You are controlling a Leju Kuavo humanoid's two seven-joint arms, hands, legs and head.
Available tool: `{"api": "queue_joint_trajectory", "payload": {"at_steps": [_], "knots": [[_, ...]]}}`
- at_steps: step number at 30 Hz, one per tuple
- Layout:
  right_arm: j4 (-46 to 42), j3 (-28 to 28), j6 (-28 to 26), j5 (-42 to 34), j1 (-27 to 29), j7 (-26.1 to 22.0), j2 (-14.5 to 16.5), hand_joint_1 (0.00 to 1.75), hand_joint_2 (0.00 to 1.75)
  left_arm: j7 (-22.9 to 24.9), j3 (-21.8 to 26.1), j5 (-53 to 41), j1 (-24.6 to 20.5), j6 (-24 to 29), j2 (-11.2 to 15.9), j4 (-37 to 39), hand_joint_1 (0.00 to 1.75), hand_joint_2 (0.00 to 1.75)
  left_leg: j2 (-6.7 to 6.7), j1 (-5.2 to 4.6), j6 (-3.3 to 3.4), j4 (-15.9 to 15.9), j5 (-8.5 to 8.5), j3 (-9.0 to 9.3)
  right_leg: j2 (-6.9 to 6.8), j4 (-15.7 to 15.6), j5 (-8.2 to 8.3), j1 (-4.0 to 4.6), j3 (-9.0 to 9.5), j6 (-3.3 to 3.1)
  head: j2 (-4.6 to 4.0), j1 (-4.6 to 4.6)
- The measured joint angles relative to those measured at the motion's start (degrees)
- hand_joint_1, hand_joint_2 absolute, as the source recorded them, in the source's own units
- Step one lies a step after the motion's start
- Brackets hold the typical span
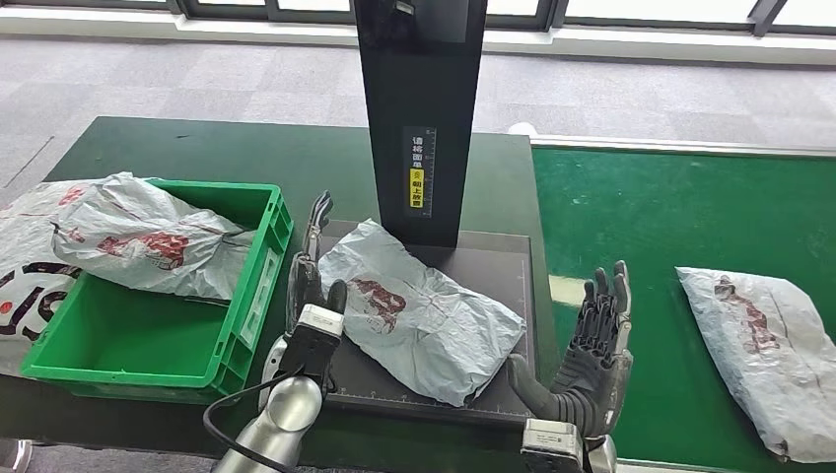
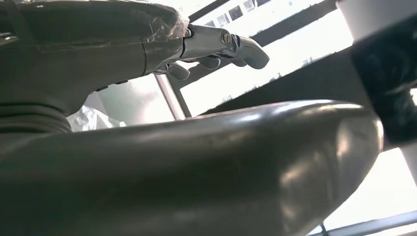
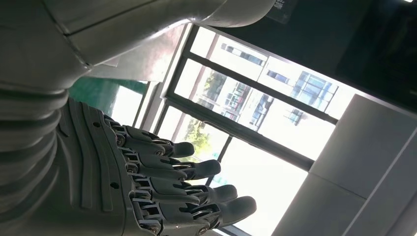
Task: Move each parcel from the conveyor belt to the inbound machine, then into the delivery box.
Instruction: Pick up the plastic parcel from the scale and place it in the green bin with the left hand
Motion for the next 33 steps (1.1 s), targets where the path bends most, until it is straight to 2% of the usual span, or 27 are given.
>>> {"api": "queue_joint_trajectory", "payload": {"at_steps": [5,9,10,13,14,18,22,29,33], "knots": [[-1.3,0.1,0.0,-0.1,0.8,0.0,0.0,0.0,1.75,0.3,-0.2,-0.6,-0.4,-0.3,0.4,1.2,0.0,0.0,0.0,0.0,0.0,0.0,0.0,0.06,0.01,0.0,0.0,0.0,0.0,0.0,0.0,0.0],[-2.3,0.2,0.0,0.0,1.5,0.0,0.0,0.0,1.75,1.5,-0.6,-2.6,-1.0,-1.6,0.9,2.6,0.0,1.75,0.0,-0.01,0.0,0.0,0.0,0.29,0.0,0.0,0.0,-0.01,-0.01,0.0,0.0,0.0],[-2.5,0.3,0.0,0.0,1.5,0.0,0.0,0.0,1.75,2.3,-0.8,-4.3,-1.3,-2.5,1.0,3.1,0.0,1.31,-0.01,-0.01,0.0,0.0,0.01,0.32,-0.01,0.0,0.0,-0.01,0.0,0.0,0.0,0.0],[-2.9,0.6,0.0,-0.6,1.5,0.0,-0.2,0.0,1.75,5.2,-2.1,-12.0,-3.0,-5.8,1.4,6.0,0.0,1.31,-0.01,-0.01,0.0,0.0,0.01,0.27,-0.02,0.0,0.01,-0.01,0.01,0.0,0.0,0.0],[-3.1,0.8,0.0,-0.9,1.5,0.0,-0.3,0.0,1.75,6.4,-2.5,-14.9,-3.9,-6.7,1.5,7.5,0.0,1.75,-0.01,-0.01,0.0,0.0,0.01,0.19,-0.02,0.0,0.01,-0.02,0.02,0.0,0.0,0.0],[-3.4,1.9,0.0,-2.2,0.6,-0.1,-1.1,0.0,1.75,10.1,-4.2,-23.2,-8.9,-10.4,2.1,15.7,0.0,1.75,0.0,-0.01,-0.01,0.0,0.02,-0.01,0.0,0.0,0.02,-0.01,0.03,-0.01,0.0,0.0],[-3.4,2.8,0.0,-3.4,-1.0,-0.1,-2.2,0.0,1.75,11.4,-5.9,-27.7,-13.8,-13.7,3.0,25.0,0.0,1.75,0.02,0.0,-0.06,0.0,0.07,0.14,0.02,0.1,0.04,-0.01,0.02,-0.02,0.0,0.0],[-3.4,3.3,0.0,-3.6,-2.2,-0.1,-3.2,0.0,1.75,11.9,-7.5,-28.9,-17.1,-14.6,3.8,32.4,0.0,1.75,-0.02,0.0,-0.09,0.0,0.12,0.37,0.0,0.1,0.04,-0.01,0.0,-0.03,0.0,0.0],[-3.4,3.6,0.0,-3.5,-2.8,-0.1,-3.4,0.0,1.75,13.7,-8.9,-31.7,-18.7,-17.3,4.0,35.1,0.0,1.75,-0.02,-0.01,-0.08,0.0,0.12,0.26,-0.01,0.1,0.04,-0.03,0.01,-0.03,0.0,0.0]]}}
